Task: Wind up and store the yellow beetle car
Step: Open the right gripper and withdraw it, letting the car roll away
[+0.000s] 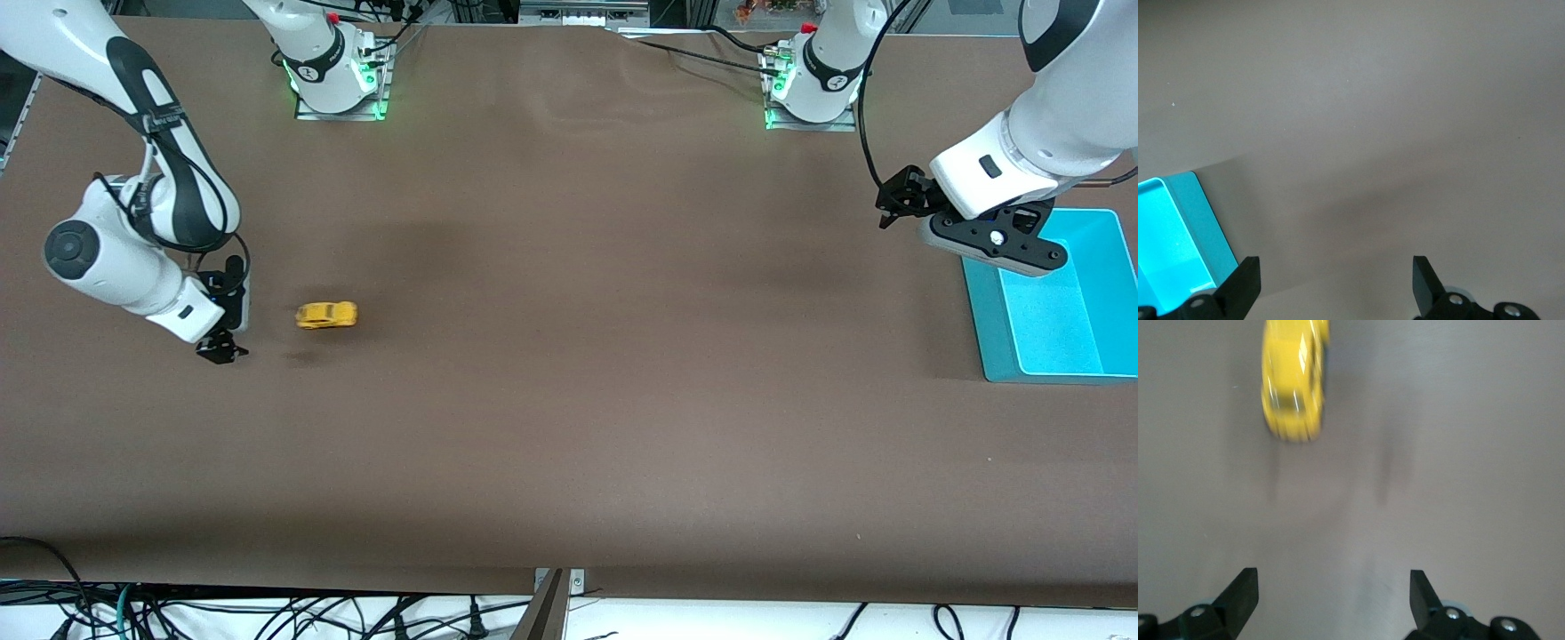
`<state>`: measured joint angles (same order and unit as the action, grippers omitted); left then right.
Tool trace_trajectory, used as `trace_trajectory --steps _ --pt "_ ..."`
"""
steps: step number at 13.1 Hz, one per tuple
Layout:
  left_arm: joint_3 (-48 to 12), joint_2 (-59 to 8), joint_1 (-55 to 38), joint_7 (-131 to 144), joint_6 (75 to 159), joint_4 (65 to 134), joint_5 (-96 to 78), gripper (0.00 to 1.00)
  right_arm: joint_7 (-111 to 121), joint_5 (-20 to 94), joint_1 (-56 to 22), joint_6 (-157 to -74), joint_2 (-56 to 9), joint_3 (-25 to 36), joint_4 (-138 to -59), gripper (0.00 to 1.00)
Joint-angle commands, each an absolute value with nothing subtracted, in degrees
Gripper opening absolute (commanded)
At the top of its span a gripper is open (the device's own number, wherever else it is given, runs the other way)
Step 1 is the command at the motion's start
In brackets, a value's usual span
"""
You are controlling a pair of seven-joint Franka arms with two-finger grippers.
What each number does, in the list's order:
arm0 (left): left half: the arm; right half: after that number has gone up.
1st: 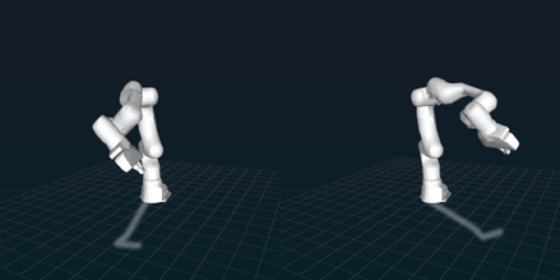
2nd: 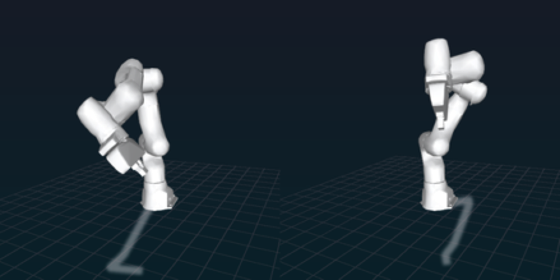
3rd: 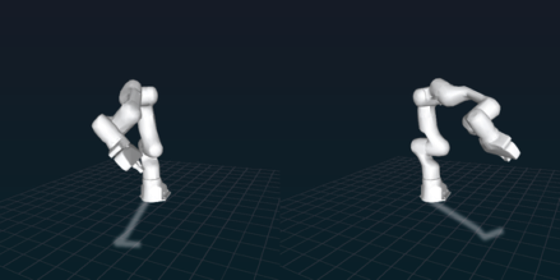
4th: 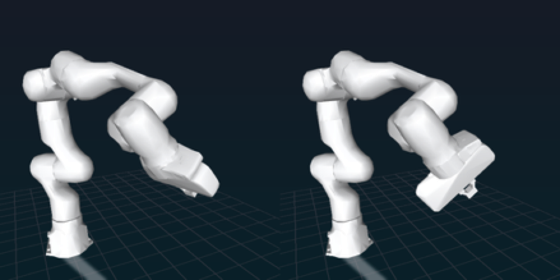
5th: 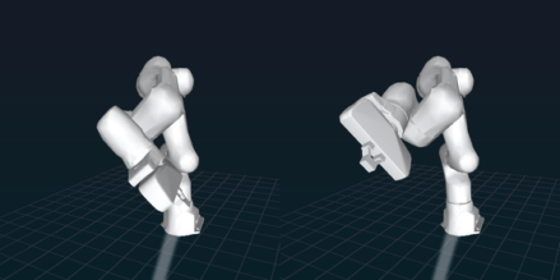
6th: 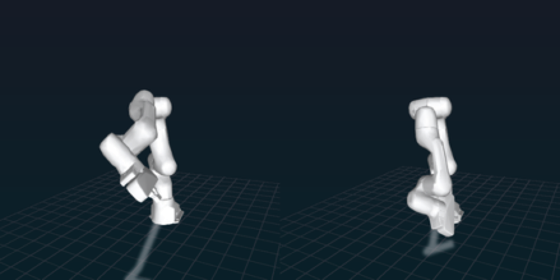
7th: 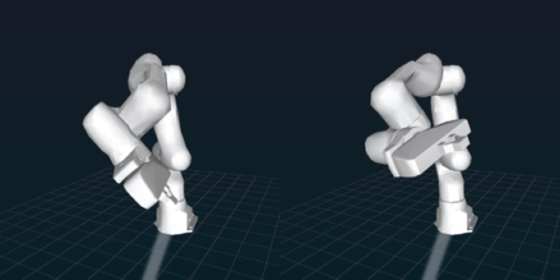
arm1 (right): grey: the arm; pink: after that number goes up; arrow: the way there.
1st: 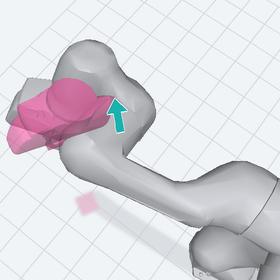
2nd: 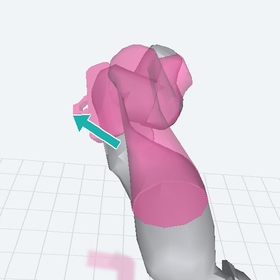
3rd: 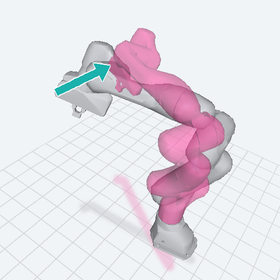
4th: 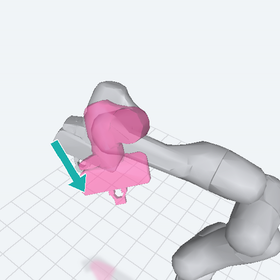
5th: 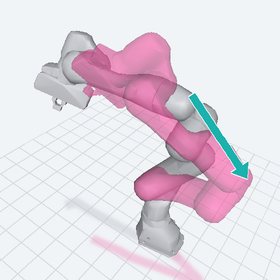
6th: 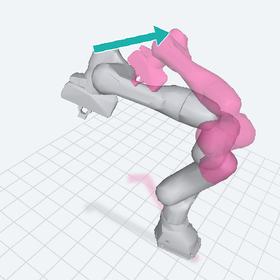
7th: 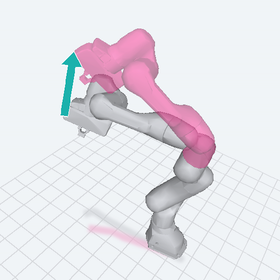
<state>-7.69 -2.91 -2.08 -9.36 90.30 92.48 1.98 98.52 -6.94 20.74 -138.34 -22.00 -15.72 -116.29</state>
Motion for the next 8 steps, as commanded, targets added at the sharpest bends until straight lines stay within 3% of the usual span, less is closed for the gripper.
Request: trace_trajectory --steps 1,3,6,8 --pt "-7.9 -3.3 -2.1 -9.6 89.6 91.0 2.3 1.0 98.7 -1.8 21.0 -135.6 -14.9 -16.1 -115.5 1.0" --pt "-7.9 -3.4 -2.2 -9.7 89.5 91.1 1.9 1.0 96.9 3.1 20.5 -134.1 -8.1 -17.0 -115.6 1.0" --pt "-7.9 -4.4 -2.3 -9.9 89.3 91.1 1.8 1.0 78.1 2.9 19.3 -122.5 1.9 -17.9 -115.5 1.0" --pt "-7.9 -4.6 -2.3 -13.2 88.9 91.6 1.8 1.0 64.4 3.2 16.7 -117.7 4.9 -17.2 -115.0 1.0"
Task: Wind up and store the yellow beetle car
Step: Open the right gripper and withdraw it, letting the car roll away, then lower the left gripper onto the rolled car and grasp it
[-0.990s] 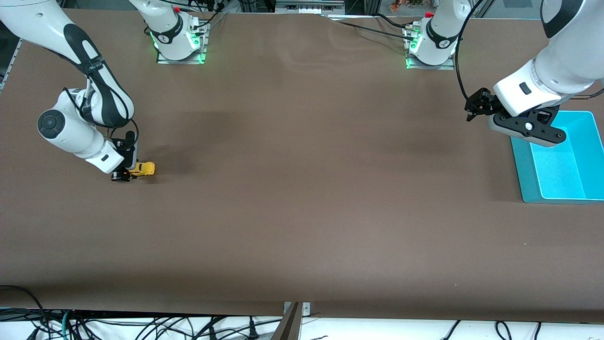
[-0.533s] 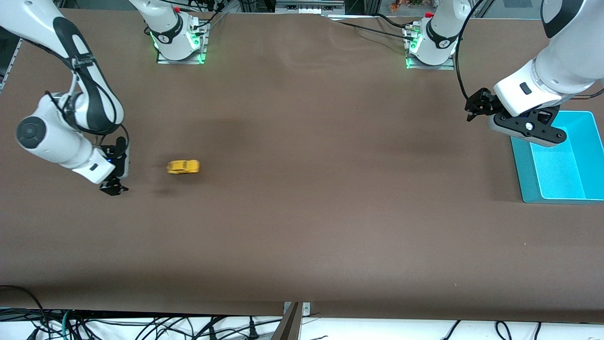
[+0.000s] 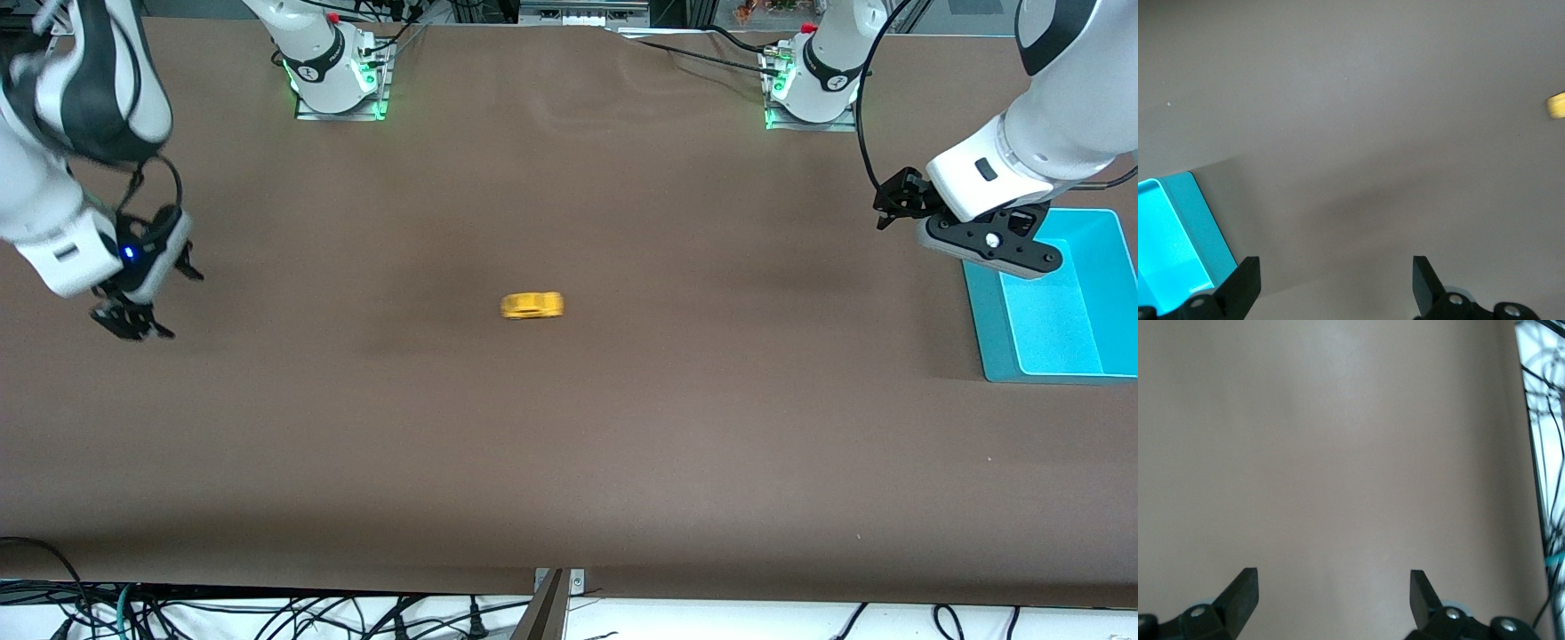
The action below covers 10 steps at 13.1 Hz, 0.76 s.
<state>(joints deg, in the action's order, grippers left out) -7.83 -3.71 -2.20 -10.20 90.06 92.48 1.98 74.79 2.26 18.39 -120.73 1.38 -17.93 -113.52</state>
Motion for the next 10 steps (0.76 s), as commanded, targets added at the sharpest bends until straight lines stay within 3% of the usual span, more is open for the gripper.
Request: trace_trajectory --steps 1,5,10 --pt "-7.9 -4.7 -2.0 -16.7 88.9 91.8 1.8 1.0 56.2 3.2 15.6 -116.1 5.4 -16.6 -114.0 1.0" --pt "-7.9 -6.5 -1.6 -24.8 83.7 93.2 1.7 1.0 27.5 2.9 6.7 -105.7 5.0 -10.9 -108.6 1.0" --pt "-8.0 -4.3 -1.5 -34.9 87.0 102.4 1.8 1.0 18.5 3.2 6.7 -103.8 4.5 -10.1 -108.6 1.0"
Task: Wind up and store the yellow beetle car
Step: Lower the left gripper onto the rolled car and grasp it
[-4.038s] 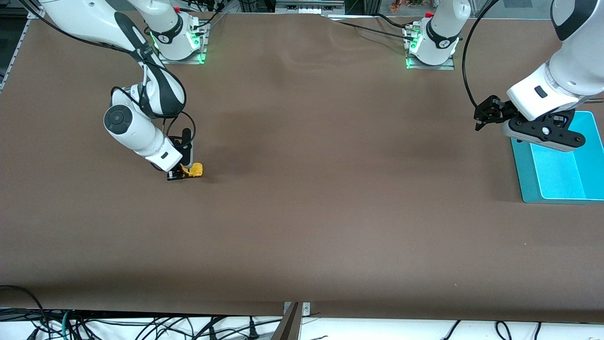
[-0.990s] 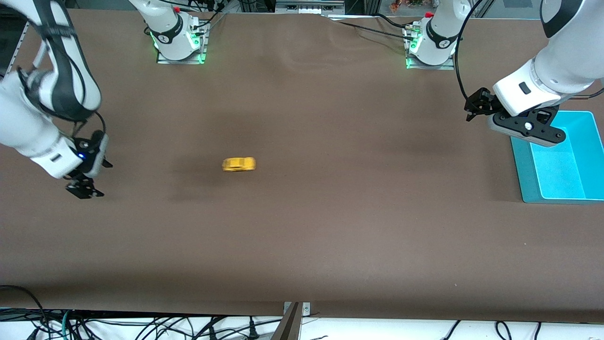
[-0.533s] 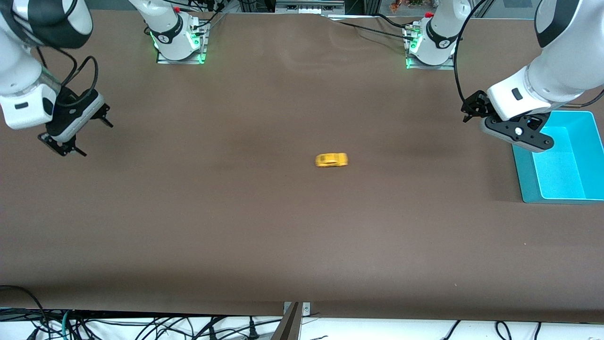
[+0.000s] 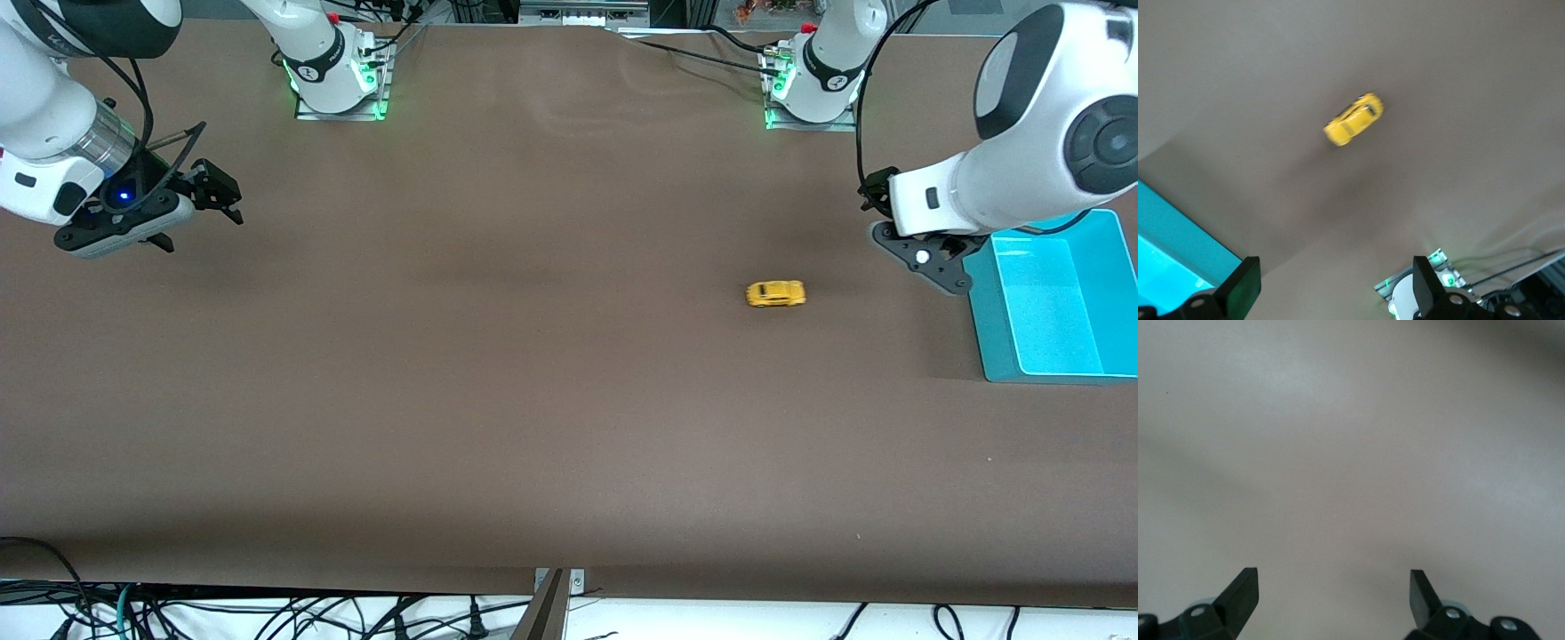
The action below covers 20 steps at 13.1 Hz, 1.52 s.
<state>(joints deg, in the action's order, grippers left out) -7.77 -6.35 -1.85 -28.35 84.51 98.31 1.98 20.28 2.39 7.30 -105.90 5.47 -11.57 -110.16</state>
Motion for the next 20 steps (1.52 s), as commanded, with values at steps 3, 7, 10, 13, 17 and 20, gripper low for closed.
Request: trace_trajectory --steps 3,7,10,13,17,20 --pt "-7.9 -4.0 -1.0 -51.0 92.6 108.2 2.1 1.0 18.6 3.2 6.7 -102.8 4.6 -8.5 -108.5 1.0" --pt "-7.8 -2.4 2.9 -65.9 108.5 122.2 2.6 1.0 19.0 2.9 6.6 -102.0 4.4 -8.4 -107.2 1.0" --pt "-7.8 -2.7 5.5 -68.7 117.0 128.7 3.5 1.0 19.3 2.9 6.2 -102.0 3.8 -8.7 -104.6 1.0" --pt "-7.9 -3.4 6.2 -71.5 126.6 136.0 7.3 1.0 19.3 3.3 6.1 -102.0 3.3 -8.7 -104.3 1.0" --pt "-7.9 -7.5 6.4 -71.5 133.9 136.8 16.0 1.0 20.1 3.3 6.7 -102.1 2.3 -8.0 -104.2 1.0" --pt "-7.9 -12.2 8.0 -71.5 143.7 138.9 16.2 1.0 19.9 2.8 7.1 -101.2 1.8 -7.6 -102.7 1.0"
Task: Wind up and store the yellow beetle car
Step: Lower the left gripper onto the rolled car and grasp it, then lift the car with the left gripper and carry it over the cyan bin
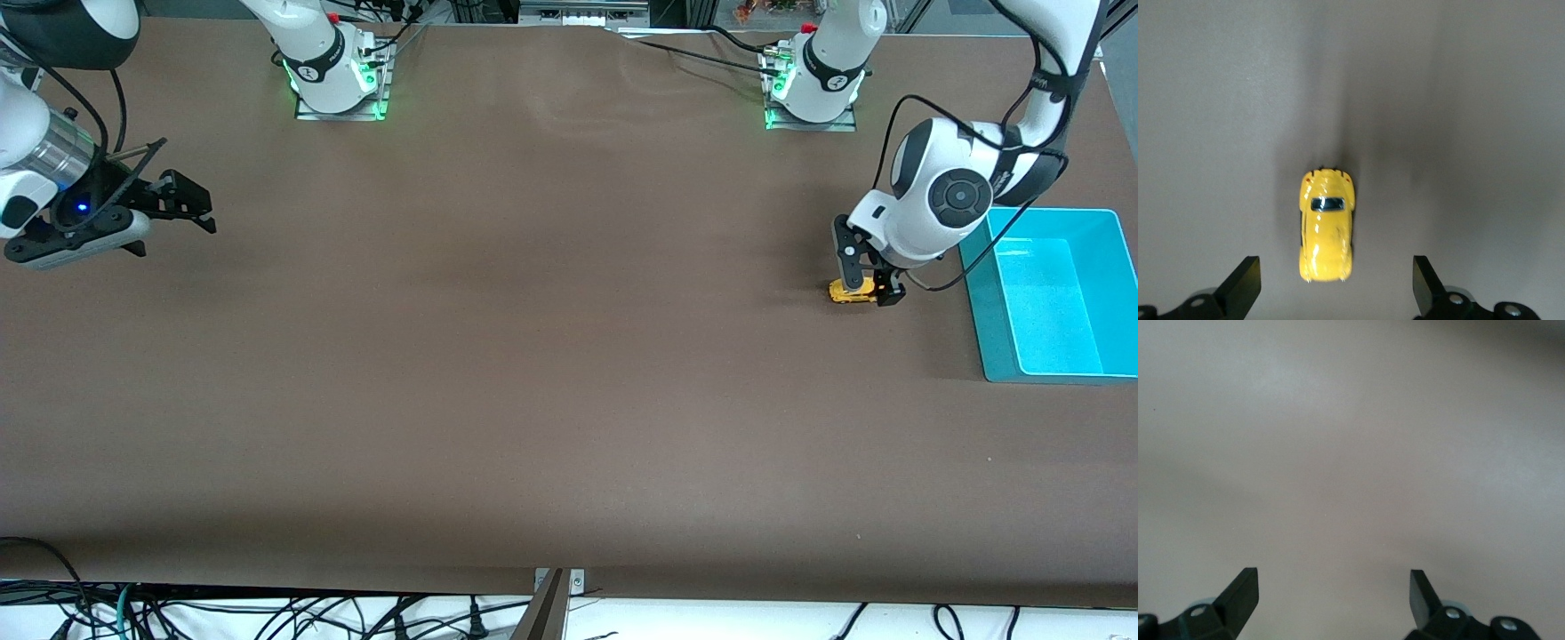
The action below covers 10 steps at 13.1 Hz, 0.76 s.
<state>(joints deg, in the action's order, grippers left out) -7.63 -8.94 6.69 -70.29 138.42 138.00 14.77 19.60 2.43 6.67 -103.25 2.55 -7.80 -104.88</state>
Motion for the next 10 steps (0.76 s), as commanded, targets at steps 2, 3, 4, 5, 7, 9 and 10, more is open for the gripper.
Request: trace_trajectory --steps 2,3,4,5,7,9,10 --pt "-7.7 -14.2 8.2 -71.4 146.8 138.9 16.3 1.0 19.9 3.2 7.3 -99.3 1.5 -6.5 -102.6 1.0" --pt "-7.6 -14.1 9.0 -71.7 146.8 138.9 16.3 1.0 20.0 3.2 7.3 -99.2 1.0 -6.5 -102.7 1.0" --pt "-7.8 -14.2 10.2 -72.5 146.8 138.9 17.1 1.0 20.0 3.3 7.3 -99.3 0.1 -6.5 -102.3 1.0" --pt "-7.9 -14.7 10.9 -72.7 147.0 138.9 18.4 1.0 20.0 3.6 7.1 -99.4 -0.2 -6.5 -102.1 1.0" --pt "-7.8 -16.1 11.4 -72.8 149.3 139.0 19.0 1.0 20.1 3.2 6.8 -99.7 -1.1 -6.7 -102.0 1.0" --pt "-7.9 -18.4 12.2 -72.7 151.8 138.9 22.0 0.98 20.0 3.7 7.0 -99.8 -3.3 -6.6 -101.3 1.0" --pt "-7.9 -18.6 12.2 -73.0 153.3 138.9 23.5 0.8 20.0 3.6 7.3 -99.7 -4.0 -6.4 -101.3 1.0"
